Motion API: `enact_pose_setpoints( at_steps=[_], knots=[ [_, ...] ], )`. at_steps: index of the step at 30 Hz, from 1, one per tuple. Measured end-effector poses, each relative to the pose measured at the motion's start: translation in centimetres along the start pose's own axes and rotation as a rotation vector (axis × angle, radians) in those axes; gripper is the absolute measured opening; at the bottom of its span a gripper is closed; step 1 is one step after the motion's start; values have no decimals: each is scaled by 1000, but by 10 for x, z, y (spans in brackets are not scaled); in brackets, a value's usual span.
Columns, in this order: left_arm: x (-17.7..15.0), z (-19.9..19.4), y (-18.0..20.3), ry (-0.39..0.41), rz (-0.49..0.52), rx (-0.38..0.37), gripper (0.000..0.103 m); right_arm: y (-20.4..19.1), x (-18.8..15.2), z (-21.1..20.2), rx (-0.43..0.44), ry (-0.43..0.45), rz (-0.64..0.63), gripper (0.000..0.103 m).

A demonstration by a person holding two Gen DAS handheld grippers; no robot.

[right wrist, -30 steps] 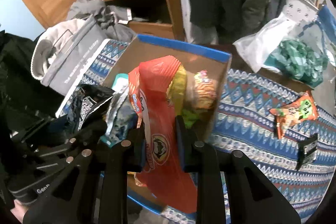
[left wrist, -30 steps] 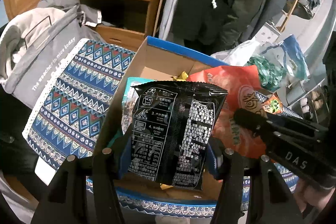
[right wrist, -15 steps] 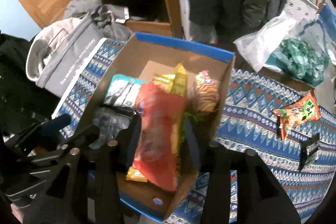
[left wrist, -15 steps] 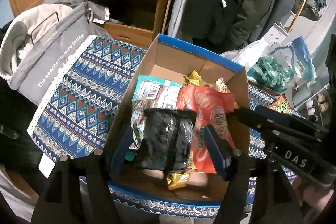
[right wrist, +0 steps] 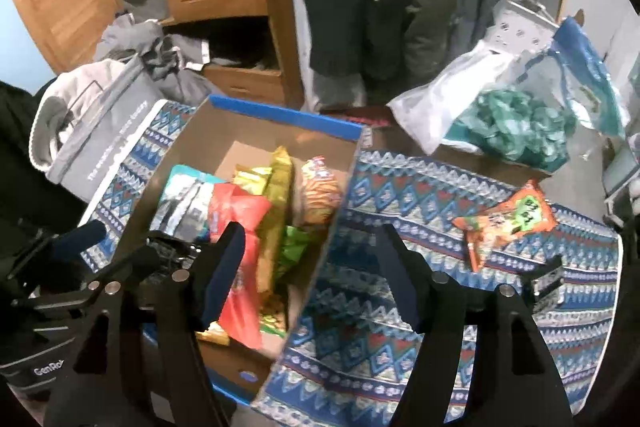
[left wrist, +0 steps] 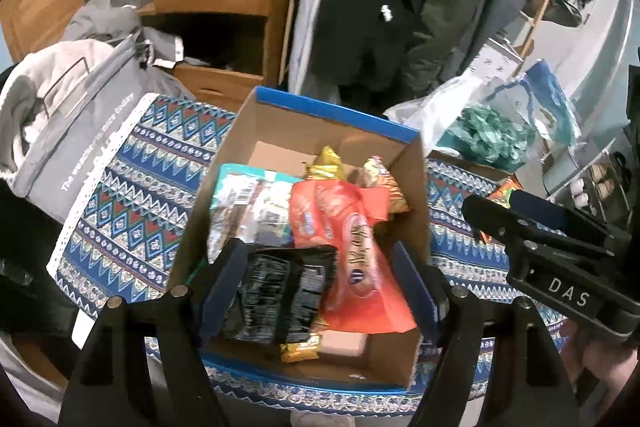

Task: Organize snacks
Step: 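Open both grippers to drop the black and red-orange bags into the box, then move both grippers from the box to the remaining bags on the cloth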

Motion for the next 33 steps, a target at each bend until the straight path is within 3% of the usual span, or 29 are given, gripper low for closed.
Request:
enact_pose_setpoints(
  at_steps=[15,24,33],
  knots=[
    [-7,4,73,-14,115,-54,77,64,-20,-35,-60,27,63,72],
    [-16,7,125,-15,217,-81,83,136,-48,-51,-118,18,171,72],
    [-33,27,165,-65,290,-89,83,218,-89,-55,-189,-25,318,72]
  ],
)
Point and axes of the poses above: each gripper's, at about its wrist camera, not at the fingertips, and z roughly the way its jaws point, y to its right, x to its top, the point moved 10 cm from there along z, roughly the way its jaws point, and after that the axes turned 2 degrees about y, right-handed, at the moved point
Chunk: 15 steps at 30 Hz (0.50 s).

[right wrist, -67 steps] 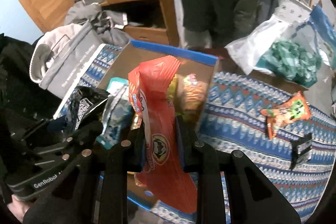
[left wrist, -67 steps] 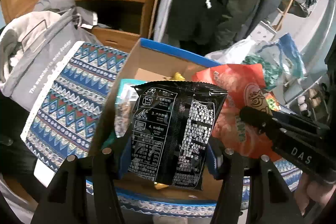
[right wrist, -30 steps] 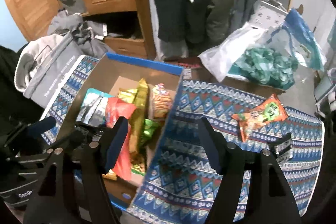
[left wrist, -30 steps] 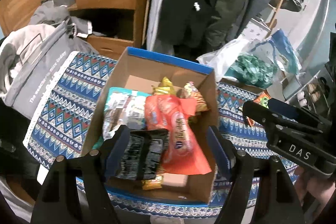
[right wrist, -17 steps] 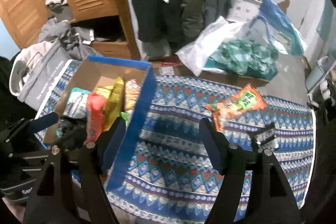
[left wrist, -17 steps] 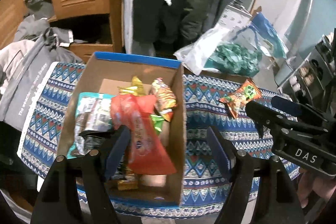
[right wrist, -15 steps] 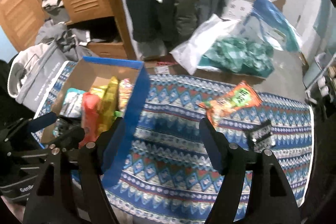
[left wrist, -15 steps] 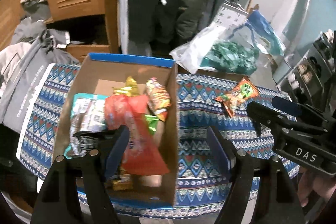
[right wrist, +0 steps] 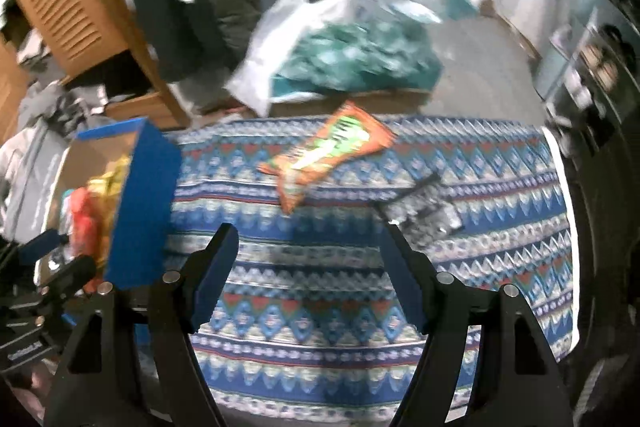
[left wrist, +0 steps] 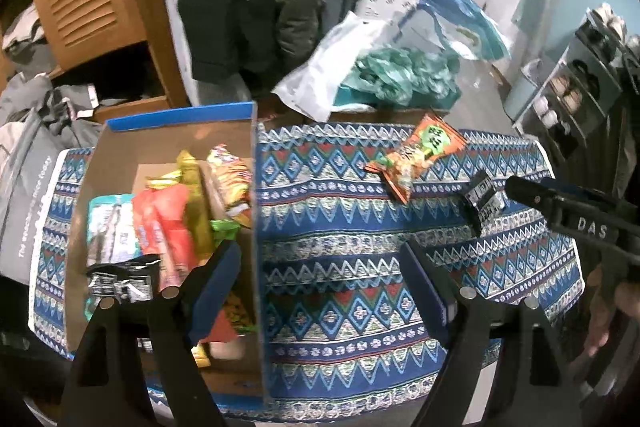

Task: Organize snacks
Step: 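Move both grippers from the box to the remaining bags on the cloth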

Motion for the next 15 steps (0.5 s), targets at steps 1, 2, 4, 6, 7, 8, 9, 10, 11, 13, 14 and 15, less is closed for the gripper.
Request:
enact_pose_setpoints(
  at_steps=[1,2,4,6,7,8,9,10,11,13,14,15],
  knots=[
    [0,3,4,-4,5,-3,83,10,-2,3,-9,-7,19,72],
    [0,6,7,-7,8,-5,83,22,-4,6,-20,-16,41,72],
    [1,13,15,-16,18,-14,83,40,-8,11,-32,-32,82,72],
    [3,21,25,-24,34,-22,83,61,-13,19,-36,-52,139,72],
    [6,26,31,-27,47,-25,83,66,-14,21,-37,-58,156,72],
    [7,29,36,-28,57,-29,83,76,-16,25,-41,-65,189,72],
    [9,32,41,-29,68,-36,83,81,-17,28,-42,-72,211,72],
    [12,39,48,-34,85,-40,83,90,-19,33,-39,-83,243,72],
    [14,43,51,-38,95,-43,83,96,-20,36,-38,-91,266,72],
    [18,53,61,-46,117,-56,83,106,-20,45,-36,-107,308,73],
    [21,59,66,-51,129,-60,83,110,-20,49,-36,-114,325,73],
    [24,66,71,-56,138,-63,83,114,-21,54,-36,-121,344,73]
  ],
)
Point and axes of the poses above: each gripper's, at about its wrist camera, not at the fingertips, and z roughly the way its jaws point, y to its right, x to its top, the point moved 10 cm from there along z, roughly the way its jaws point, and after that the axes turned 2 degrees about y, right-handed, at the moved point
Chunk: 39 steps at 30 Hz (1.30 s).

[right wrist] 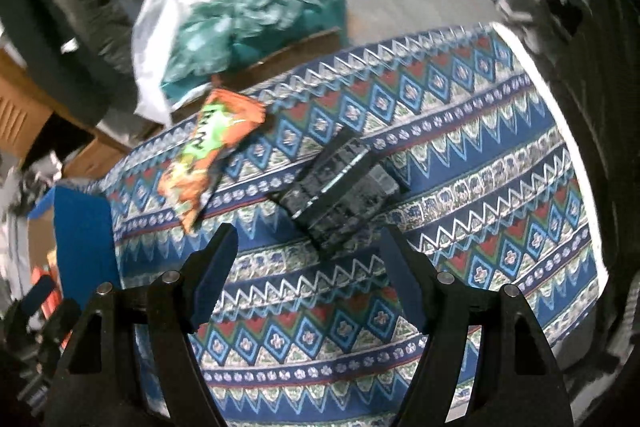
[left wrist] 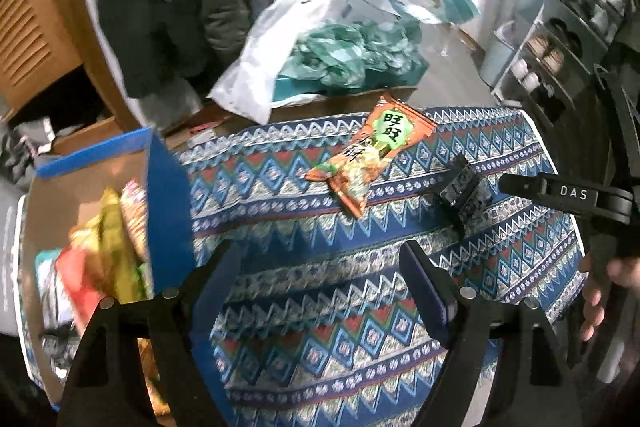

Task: Organize snacks
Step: 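Move both grippers from the box to the remaining bags on the cloth, then grasp the orange Wangwang bag with left gripper while right grasps small black bag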

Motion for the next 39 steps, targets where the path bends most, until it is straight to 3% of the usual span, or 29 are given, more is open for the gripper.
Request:
enact_pose_setpoints(
  at_steps=[11,22,26,30,35,39],
  knots=[
    [44,71,22,-35,129,-22,83,34,7,65,-22,-102,228,73],
    [75,122,51,-71,293,-62,83,53,17,104,-26,-97,446,73],
    [76,132,64,-62,412,-20,83,47,28,109,-57,-75,437,74],
    [75,142,69,-70,456,3,83,38,33,117,-105,-79,387,74],
    [71,157,64,-100,415,-18,83,24,30,127,-149,-93,287,74],
    [71,164,60,-119,324,-76,83,23,22,135,-167,-119,229,76]
  ],
)
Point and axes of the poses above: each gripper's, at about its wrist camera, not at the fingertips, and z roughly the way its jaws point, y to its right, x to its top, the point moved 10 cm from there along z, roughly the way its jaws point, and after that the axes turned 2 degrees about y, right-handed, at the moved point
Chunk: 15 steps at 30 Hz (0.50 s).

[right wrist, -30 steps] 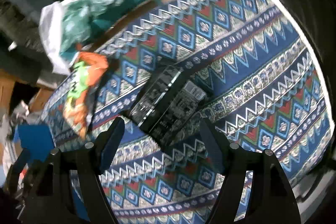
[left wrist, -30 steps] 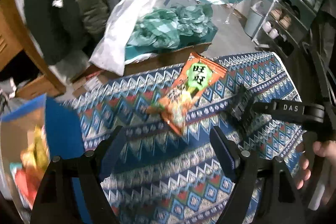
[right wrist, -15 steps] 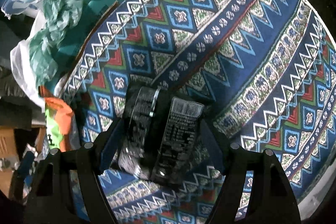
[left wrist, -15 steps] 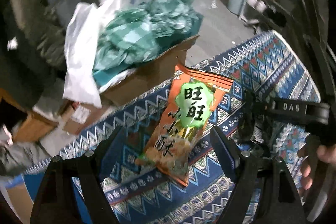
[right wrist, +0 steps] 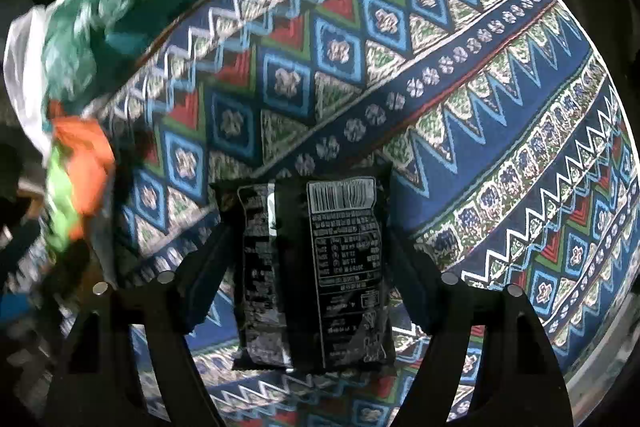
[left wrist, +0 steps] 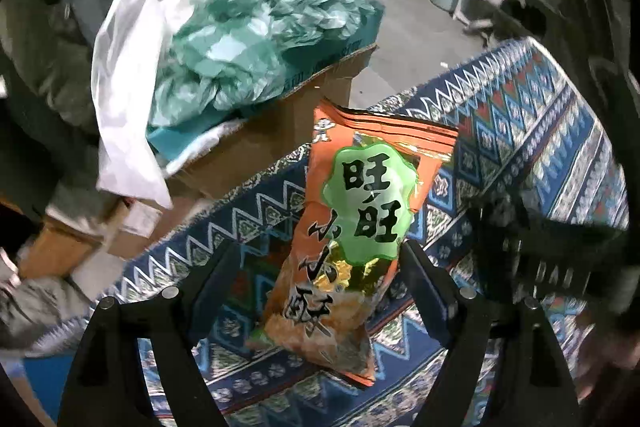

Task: Organize snacks
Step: 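Grasp the orange Wangwang bag with left gripper while right grasps small black bag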

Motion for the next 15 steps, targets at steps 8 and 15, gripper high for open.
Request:
enact_pose_setpoints(
  at_steps=[8,15],
  knots=[
    [-10,5,-5,-5,-133,-64,41,-16,-9,6,-49,14,-202,77],
    [-34,-6,-20,-18,-304,-103,34,-18,-25,5,-15,38,-298,71]
  ],
)
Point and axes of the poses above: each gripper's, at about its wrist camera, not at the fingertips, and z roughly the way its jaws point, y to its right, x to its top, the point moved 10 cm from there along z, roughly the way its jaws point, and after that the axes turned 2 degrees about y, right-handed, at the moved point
